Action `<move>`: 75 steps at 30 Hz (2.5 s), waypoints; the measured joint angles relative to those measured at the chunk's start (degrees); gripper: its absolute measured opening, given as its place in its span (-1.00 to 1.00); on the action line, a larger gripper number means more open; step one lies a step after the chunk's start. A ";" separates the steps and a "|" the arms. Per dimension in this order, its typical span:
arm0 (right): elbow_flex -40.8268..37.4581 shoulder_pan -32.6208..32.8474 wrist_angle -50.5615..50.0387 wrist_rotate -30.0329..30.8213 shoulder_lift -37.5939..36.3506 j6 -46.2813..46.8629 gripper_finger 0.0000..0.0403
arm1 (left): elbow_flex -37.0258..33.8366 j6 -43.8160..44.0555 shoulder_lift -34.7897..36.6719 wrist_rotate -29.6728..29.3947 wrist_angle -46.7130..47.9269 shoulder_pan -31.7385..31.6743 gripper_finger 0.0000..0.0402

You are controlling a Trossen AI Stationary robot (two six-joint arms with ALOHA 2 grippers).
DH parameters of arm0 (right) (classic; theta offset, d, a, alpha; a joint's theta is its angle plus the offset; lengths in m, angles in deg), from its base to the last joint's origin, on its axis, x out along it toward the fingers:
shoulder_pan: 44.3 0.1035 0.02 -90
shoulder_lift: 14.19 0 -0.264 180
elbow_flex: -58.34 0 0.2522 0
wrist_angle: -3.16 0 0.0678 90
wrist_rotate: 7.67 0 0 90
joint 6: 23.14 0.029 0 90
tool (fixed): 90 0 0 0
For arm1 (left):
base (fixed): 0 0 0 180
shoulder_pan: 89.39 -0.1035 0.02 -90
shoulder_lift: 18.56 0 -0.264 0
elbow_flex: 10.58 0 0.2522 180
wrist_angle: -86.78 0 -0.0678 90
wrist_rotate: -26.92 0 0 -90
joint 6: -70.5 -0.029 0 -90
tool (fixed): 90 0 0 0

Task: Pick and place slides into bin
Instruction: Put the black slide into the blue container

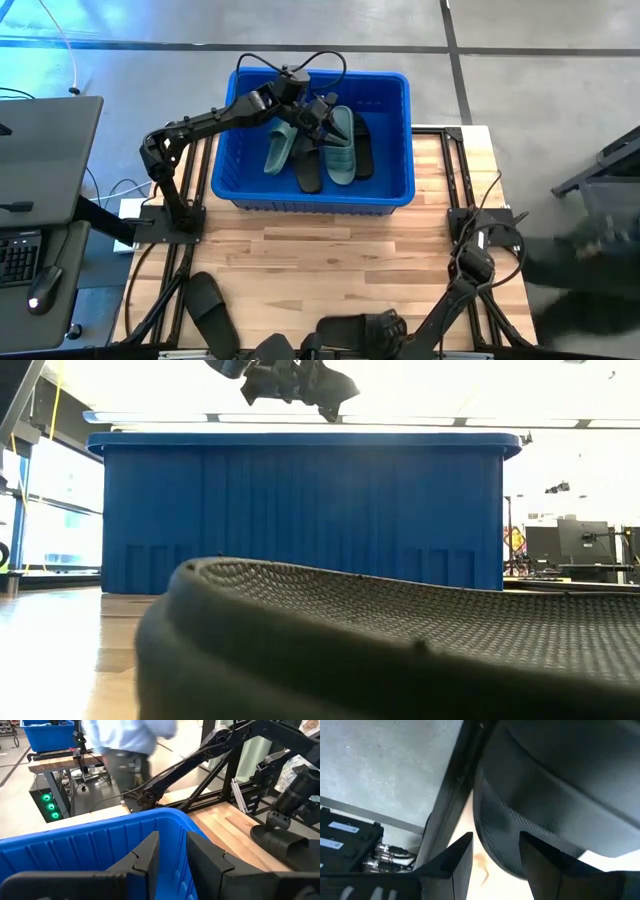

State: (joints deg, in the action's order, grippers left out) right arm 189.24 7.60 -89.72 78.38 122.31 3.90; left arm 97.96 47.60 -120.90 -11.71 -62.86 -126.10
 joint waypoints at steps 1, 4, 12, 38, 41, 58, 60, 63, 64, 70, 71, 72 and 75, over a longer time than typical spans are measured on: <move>0.00 0.00 0.25 -0.02 0.33 0.00 -0.26 | 0.00 0.00 0.00 0.00 0.00 0.00 -0.57; 0.00 -0.02 0.90 -0.62 1.65 -0.06 -0.26 | 0.00 0.00 0.00 0.00 0.00 0.00 -0.57; 0.22 -0.81 1.50 3.56 2.74 2.88 -0.45 | 0.00 0.68 0.00 0.00 -0.04 0.00 -0.57; 15.80 -5.98 -10.68 24.39 -2.00 19.62 -1.00 | -0.02 8.44 0.67 5.64 -0.26 0.08 -0.57; 15.80 -5.93 -10.76 28.29 -2.71 18.99 -1.00 | -0.04 8.74 2.36 10.46 -0.28 0.71 -0.57; 16.28 -0.96 -9.57 61.89 -3.43 6.24 -0.99 | 0.00 6.23 21.33 12.04 -0.20 7.59 -0.58; 16.28 -0.87 -9.58 64.42 -3.43 5.45 -0.99 | 0.00 6.21 22.69 9.67 -0.20 8.19 -0.58; 16.28 -1.24 -9.07 62.27 -3.43 9.64 -1.00 | 0.00 6.19 23.78 7.98 -0.04 8.82 -0.58; 16.28 -1.51 -8.30 60.50 -3.43 11.84 -1.00 | 0.00 6.18 23.99 7.96 0.09 9.11 -0.58; 15.03 -4.48 -1.08 42.38 -3.45 13.70 -0.95 | 0.00 1.36 24.09 6.15 2.69 9.01 -0.58; 14.19 -4.86 0.75 39.82 -3.43 12.35 -0.92 | 0.00 0.28 24.09 4.75 4.23 9.01 -0.58; 13.19 -5.19 2.79 37.74 -3.43 10.94 -0.89 | 0.00 -1.00 24.09 3.46 6.11 9.01 -0.58; 10.36 -6.13 8.18 31.98 -3.43 7.64 -0.76 | 0.00 -5.33 24.04 0.52 11.64 9.00 -0.58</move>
State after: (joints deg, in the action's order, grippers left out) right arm 199.61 1.47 -81.55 110.36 118.88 11.55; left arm 97.96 42.27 -96.86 -11.19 -51.22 -117.10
